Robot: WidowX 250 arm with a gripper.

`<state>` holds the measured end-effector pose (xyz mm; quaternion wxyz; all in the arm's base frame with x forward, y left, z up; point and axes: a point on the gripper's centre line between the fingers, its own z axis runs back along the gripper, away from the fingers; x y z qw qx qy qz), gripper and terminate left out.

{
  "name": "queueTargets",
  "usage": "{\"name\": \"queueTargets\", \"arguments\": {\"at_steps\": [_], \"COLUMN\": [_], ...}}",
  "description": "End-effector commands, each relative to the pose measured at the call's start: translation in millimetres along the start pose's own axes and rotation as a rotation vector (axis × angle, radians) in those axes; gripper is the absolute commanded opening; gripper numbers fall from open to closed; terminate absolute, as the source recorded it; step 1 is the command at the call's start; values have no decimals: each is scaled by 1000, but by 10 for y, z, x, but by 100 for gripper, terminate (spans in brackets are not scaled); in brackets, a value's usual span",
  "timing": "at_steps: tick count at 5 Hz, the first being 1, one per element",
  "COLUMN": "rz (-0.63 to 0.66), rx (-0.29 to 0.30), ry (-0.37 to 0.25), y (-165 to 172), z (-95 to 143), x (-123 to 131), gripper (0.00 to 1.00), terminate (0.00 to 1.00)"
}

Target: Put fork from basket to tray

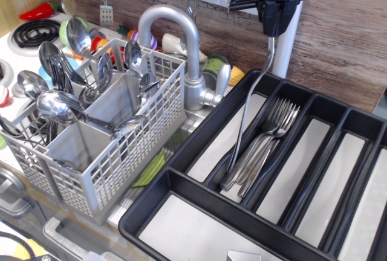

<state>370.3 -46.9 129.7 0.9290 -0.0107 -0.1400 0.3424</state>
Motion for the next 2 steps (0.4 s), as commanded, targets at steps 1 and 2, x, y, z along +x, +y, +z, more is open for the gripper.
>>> {"name": "queueTargets", "arguments": {"at_steps": [1, 2], "rz": [-6, -6], "rx": [-100, -135], "ry": [-32, -13], "y": [73, 62], "z": [79, -27], "x": [168, 183], "gripper": [0, 0], "terminate": [0, 100]}}
